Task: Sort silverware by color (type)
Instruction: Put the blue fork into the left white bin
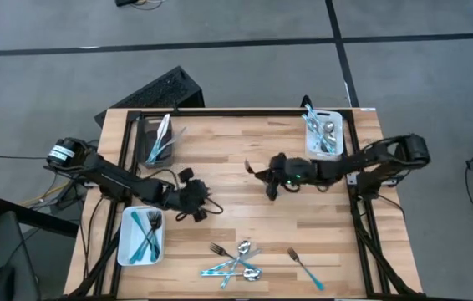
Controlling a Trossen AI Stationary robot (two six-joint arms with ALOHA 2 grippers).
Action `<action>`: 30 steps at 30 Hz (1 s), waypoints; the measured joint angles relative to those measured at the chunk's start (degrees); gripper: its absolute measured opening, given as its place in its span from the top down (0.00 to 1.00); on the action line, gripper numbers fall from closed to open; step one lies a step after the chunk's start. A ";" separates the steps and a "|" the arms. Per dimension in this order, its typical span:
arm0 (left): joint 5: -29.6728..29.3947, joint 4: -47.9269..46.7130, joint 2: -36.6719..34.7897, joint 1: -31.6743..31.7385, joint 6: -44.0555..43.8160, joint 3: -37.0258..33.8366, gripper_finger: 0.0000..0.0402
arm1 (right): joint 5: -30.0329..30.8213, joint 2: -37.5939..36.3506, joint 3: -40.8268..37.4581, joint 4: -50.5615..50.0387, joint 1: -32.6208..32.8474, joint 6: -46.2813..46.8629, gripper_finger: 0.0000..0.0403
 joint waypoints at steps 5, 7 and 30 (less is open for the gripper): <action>8.63 33.90 7.72 1.03 10.62 1.02 0.83 | 2.40 3.27 -1.85 19.43 4.39 -3.70 0.93; 10.52 38.51 11.38 1.25 14.89 2.81 0.83 | 5.85 4.33 -0.67 18.59 6.50 -5.48 0.93; 17.86 35.09 12.87 6.77 18.88 8.41 0.50 | 13.24 2.24 6.28 22.72 14.26 -11.87 0.93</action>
